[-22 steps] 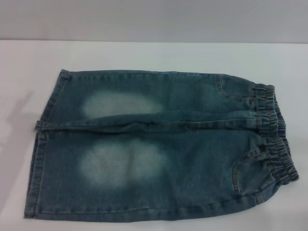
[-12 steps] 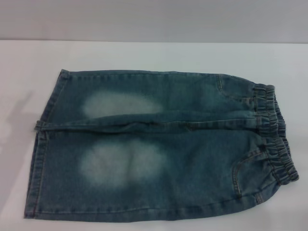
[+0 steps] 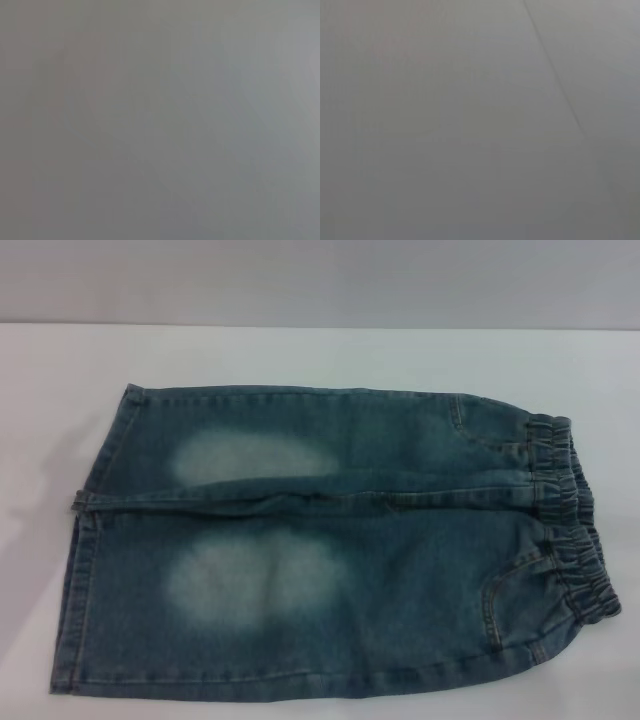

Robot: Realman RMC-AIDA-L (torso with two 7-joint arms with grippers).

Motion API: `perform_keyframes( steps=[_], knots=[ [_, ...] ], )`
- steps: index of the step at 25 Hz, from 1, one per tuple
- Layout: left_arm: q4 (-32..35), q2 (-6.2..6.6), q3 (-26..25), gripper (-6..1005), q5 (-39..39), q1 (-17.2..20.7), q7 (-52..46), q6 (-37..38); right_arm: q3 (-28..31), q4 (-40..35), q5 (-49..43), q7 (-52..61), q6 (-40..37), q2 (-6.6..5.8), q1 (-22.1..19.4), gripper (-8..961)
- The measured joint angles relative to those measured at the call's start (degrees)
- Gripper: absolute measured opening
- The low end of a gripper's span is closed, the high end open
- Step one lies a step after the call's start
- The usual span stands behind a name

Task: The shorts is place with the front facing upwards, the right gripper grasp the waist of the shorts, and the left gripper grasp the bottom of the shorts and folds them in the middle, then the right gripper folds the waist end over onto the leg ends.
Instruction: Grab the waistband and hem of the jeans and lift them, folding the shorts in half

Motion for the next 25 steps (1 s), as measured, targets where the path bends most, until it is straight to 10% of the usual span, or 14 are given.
perform_keyframes(
  steps=[14,25],
  knots=[
    [19.6,16.28,-5.2,604,41.6,-6.5,-50.8,-12.3,0.1,0.1,0.0,0.1,0.8,0.04,0.2,786],
    [30.9,17.22,-25.0,600,85.1,-9.7,-80.3,-3.7,0.2,-1.5,0.1,-0.5,6.3,-0.05,0.4,787]
  ],
)
